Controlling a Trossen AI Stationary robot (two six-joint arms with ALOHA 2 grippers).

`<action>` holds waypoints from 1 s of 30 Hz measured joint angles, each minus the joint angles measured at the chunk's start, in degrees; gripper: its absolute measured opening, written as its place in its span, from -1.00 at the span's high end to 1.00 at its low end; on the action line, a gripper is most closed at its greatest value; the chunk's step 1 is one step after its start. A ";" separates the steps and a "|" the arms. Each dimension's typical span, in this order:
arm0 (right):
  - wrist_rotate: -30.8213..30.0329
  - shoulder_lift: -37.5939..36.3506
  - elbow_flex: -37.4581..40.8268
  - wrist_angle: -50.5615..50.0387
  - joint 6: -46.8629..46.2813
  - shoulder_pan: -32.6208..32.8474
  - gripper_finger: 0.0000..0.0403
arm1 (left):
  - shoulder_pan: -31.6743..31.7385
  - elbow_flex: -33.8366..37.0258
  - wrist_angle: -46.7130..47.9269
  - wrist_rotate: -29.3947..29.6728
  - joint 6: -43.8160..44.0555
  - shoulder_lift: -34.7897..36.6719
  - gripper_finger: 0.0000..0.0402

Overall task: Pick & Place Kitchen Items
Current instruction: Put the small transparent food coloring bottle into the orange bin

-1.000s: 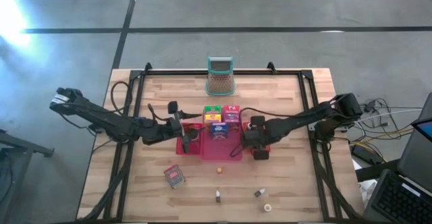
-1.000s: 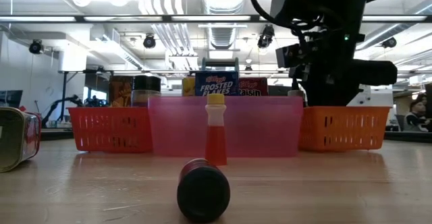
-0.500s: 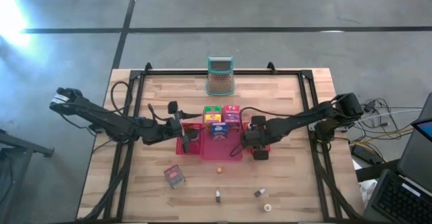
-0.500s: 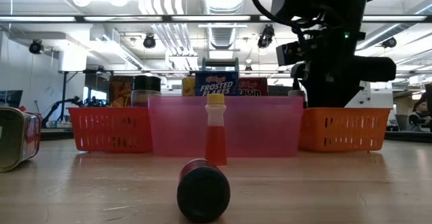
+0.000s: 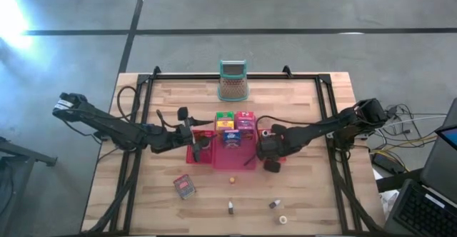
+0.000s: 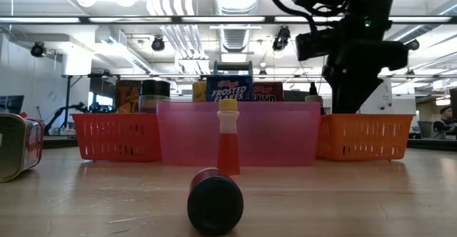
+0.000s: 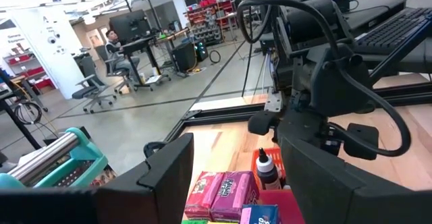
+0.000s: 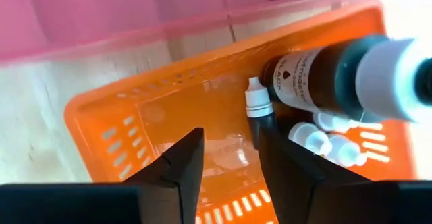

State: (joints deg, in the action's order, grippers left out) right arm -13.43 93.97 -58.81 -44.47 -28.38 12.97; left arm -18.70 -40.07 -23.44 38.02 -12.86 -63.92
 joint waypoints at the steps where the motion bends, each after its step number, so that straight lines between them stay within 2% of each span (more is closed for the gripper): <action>1: 0.00 0.00 0.00 0.02 -2.01 0.00 0.28 | -0.02 0.00 0.04 0.00 0.00 0.00 -0.13; 5: -0.13 0.00 0.00 0.27 -5.15 0.00 0.20 | -0.02 0.00 0.07 0.00 0.00 0.00 -0.13; 10: -1.64 0.00 0.14 1.02 -0.92 -0.29 0.15 | -0.02 0.04 0.13 0.00 0.16 0.00 -0.13; 13: -1.71 0.34 1.04 1.11 1.14 -1.15 0.16 | -0.02 0.04 0.51 0.00 0.92 0.00 -0.13; 19: -1.53 0.76 2.03 1.16 -2.11 -1.70 0.23 | -0.01 0.04 0.94 -0.02 0.92 0.00 -0.13; 25: -0.23 -0.39 2.05 0.93 -4.43 0.15 0.28 | -0.01 0.04 1.39 -0.02 0.92 0.00 -0.13; 30: 1.78 -4.13 1.08 0.56 -4.63 3.78 0.27 | -0.02 0.04 1.44 -0.02 0.92 0.00 -0.13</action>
State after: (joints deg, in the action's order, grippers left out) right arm -11.65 89.85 -57.72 -43.91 -33.01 16.75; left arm -18.72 -40.03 -22.00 38.00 -11.94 -63.92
